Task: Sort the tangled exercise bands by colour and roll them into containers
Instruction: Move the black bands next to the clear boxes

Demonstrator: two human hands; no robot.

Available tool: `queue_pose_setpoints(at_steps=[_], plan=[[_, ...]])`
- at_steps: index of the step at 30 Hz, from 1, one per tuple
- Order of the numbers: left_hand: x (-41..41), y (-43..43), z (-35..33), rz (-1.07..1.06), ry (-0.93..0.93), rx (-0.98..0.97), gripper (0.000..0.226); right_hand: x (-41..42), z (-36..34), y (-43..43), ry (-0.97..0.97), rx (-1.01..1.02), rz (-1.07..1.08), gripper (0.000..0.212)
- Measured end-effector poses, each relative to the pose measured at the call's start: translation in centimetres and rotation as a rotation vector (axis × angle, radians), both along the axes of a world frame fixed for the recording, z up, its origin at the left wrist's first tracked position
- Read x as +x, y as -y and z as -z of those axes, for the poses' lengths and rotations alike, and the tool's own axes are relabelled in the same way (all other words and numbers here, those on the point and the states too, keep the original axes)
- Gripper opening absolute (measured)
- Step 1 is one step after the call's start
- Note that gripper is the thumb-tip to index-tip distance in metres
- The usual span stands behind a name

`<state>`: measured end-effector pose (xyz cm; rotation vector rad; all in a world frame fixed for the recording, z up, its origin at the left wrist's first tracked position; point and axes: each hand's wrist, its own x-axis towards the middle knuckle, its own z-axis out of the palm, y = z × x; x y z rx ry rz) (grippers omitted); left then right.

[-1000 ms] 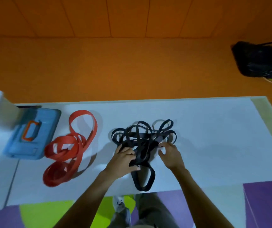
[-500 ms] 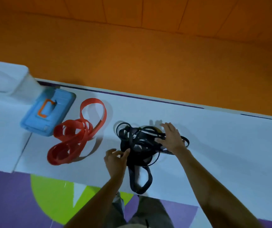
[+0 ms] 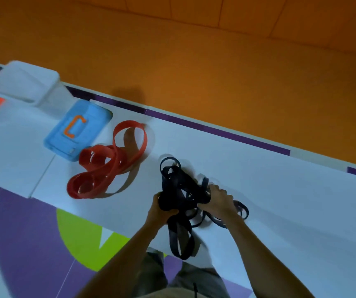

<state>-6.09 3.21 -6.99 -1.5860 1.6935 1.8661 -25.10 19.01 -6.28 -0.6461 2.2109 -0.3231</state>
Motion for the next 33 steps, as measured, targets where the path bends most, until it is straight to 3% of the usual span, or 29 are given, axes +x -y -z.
queue_pose_setpoints(at_steps=[5, 10, 14, 24, 33], plan=[[0.5, -1.6, -2.5, -0.226, -0.16, 0.079, 0.057, 1.1, -0.3, -1.3, 0.285, -0.268, 0.152, 0.065], [1.4, -2.1, -3.6, -0.269, -0.286, 0.218, 0.056, 4.5, -0.3, -1.8, 0.446, -0.502, 0.397, 0.062], [1.5, -1.3, -5.5, -0.294, -0.369, 0.205, 0.051, 6.9, -1.8, 0.0, 0.526, -0.563, 0.537, 0.053], [6.1, 7.2, -15.2, -0.297, -0.703, 0.024, 0.042, 9.9, -11.0, 10.7, 0.482, -0.757, 0.377, 0.043], [19.5, 19.9, -19.1, -0.561, -0.805, -0.187, 0.038, 23.3, -18.4, 26.9, 0.449, -0.882, 0.203, 0.039]])
